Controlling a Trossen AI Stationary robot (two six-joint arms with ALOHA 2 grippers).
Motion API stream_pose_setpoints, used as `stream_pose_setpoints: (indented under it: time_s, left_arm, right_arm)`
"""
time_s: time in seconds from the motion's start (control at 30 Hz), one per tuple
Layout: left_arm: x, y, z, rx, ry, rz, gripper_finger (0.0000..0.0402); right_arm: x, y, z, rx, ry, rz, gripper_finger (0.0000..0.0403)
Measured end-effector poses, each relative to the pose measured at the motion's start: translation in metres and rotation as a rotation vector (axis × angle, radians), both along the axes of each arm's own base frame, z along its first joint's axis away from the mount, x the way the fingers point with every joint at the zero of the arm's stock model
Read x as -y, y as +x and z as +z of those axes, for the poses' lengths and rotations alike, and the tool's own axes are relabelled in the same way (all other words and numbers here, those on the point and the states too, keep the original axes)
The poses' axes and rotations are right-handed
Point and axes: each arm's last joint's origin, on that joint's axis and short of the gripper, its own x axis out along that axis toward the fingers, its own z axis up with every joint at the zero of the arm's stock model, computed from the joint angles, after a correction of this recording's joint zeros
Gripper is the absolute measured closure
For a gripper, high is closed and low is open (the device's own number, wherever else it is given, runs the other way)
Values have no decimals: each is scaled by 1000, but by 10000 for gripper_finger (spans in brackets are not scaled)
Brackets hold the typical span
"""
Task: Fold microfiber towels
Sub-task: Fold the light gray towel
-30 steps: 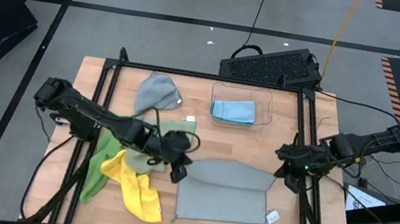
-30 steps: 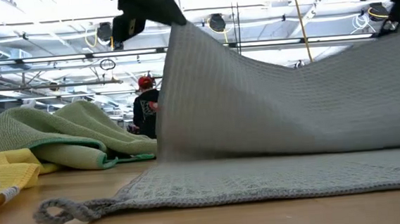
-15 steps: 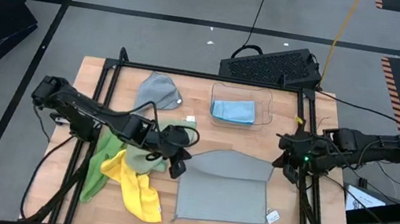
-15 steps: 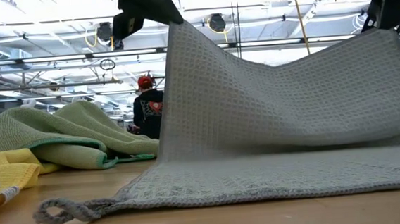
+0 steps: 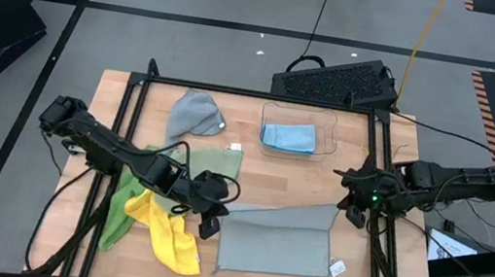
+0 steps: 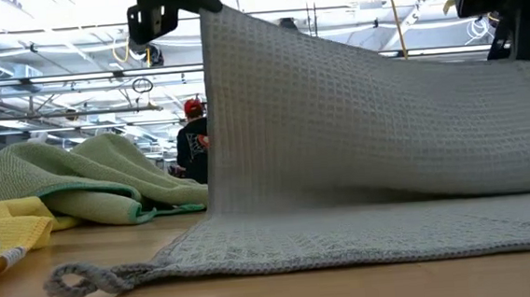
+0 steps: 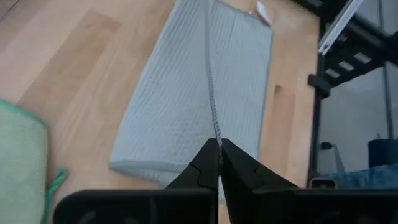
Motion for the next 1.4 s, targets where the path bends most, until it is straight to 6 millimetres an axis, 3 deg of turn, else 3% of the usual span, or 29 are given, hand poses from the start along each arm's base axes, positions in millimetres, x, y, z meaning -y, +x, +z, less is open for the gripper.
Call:
stream_pose_setpoints:
  time_s: [0.17,0.47,0.6,1.03,1.4]
  left_arm:
    - [-1,-1,-1,-10,24,22,398]
    - [-30,8,1,28,96,177,395]
    - [-35,10,1,36,94,180,395]
    - [3,0,2,31,10,41,392]
    - [17,-1,-3,19,-4,19,393]
  right_arm:
    - [4,1,-1,-4,-52,-47,403]
    - [17,3,13,54,-113,-107,403]
    - [20,2,20,70,-114,-124,403]
    - [11,2,19,54,47,-45,403]
    - [4,0,-2,-39,101,-40,403]
